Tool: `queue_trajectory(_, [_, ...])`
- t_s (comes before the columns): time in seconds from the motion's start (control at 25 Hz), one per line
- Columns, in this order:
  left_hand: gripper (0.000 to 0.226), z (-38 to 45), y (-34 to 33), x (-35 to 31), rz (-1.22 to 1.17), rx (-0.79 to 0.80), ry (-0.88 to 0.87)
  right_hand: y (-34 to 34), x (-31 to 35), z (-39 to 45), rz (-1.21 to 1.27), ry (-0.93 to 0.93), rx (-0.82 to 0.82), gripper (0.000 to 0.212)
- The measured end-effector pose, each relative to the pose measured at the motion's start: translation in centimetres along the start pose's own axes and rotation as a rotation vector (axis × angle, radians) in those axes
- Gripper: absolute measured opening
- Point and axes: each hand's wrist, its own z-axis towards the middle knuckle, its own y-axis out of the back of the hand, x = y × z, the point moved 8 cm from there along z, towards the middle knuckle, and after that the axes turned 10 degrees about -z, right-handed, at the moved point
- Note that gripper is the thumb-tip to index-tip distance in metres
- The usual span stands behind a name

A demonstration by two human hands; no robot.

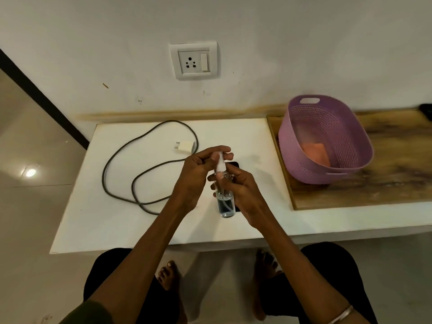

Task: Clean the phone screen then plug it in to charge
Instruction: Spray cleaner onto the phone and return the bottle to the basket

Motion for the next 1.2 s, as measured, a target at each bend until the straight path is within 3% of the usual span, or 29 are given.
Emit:
queue_trajectory(0.12, [0.036,0.1,-0.2,-0.3,-0.057,0.117,0.004,0.4,1.1,-0.5,-0.021,0.023,0.007,0.031])
queue_trajectory(0.2, [0.039,0.5,0.6,0.0,-0.039,0.061,-0.003,2.8,3.3,-0.9,-0.034,0.092,-0.057,0.037])
queue_trajectory(0.36, [0.034,0.9,2.7,0.7,0.547,-0.104,-0.051,12.9,9.9,-0.3,-0.026,0.277,-0.329,0.029])
queue_trajectory(0.48, [0.072,0.9,2.6,2.8,0.852,0.058,0.020,20.9,13.2,1.5,-0.207,0.372,-0.536,0.034])
queue_trajectory(0.64, [0.125,0.8,2.6,5.8,1.029,0.272,0.150,27.6,11.0,5.1,-0.410,0.273,-0.717,0.036])
queue_trajectory(0.8, [0.151,1.0,2.5,7.8,1.180,0.390,0.199,29.1,5.5,8.0,-0.476,0.148,-0.686,0.030])
queue_trajectory(1.0, [0.153,1.8,2.6,8.0,1.200,0.394,0.182,28.7,1.8,9.5,-0.552,0.047,-0.643,0.032])
queue_trajectory(1.2, [0.155,2.2,2.7,8.5,1.216,0.370,0.175,28.2,1.6,9.3,-0.621,0.067,-0.631,0.032])
